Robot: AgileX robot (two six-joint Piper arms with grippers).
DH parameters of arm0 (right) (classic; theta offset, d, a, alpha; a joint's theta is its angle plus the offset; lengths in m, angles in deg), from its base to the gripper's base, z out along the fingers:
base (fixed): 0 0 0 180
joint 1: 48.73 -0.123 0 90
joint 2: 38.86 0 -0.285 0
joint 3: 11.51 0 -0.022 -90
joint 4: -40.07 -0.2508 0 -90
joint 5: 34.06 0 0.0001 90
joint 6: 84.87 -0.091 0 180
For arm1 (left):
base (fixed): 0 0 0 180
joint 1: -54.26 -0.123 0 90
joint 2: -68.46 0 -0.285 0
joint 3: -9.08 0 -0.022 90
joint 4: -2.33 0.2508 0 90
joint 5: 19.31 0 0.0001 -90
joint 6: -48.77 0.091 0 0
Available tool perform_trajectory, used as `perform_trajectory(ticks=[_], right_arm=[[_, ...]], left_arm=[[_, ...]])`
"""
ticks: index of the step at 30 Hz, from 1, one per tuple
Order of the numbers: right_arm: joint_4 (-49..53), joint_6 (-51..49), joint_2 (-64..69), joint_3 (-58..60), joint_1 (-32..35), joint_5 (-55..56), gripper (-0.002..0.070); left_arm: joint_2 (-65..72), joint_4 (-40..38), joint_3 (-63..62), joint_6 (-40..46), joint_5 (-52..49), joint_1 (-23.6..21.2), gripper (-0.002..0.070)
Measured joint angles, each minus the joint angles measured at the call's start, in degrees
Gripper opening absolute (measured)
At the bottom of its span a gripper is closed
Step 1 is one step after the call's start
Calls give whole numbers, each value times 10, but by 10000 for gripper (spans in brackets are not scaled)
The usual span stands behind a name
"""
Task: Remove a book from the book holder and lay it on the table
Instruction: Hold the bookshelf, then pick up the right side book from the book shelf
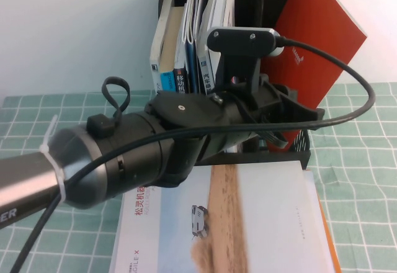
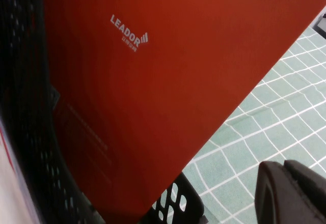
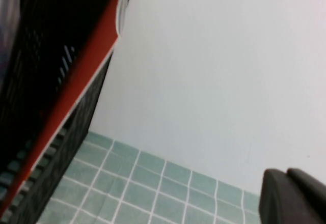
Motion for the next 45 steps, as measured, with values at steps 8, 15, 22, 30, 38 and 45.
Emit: perform_trajectory(ticks=[8, 15, 22, 30, 38, 45], right_arm=[[162, -174, 0, 0, -87, 39, -2], [284, -362, 17, 65, -95, 162, -1], [397, -499, 139, 125, -95, 345, 174], [443, -622, 345, 100, -96, 550, 423], [457, -646, 489, 1, -96, 556, 438], [463, -656, 540, -77, -96, 557, 438]], left_arm=[[7, -1, 0, 0, 6, 0, -3], [7, -1, 0, 0, 7, 0, -2], [7, -18, 0, 0, 7, 0, -3], [7, -74, 0, 9, 61, 0, -2], [8, -77, 0, 59, 67, 0, -3], [33, -78, -6, 59, 76, 0, 120]])
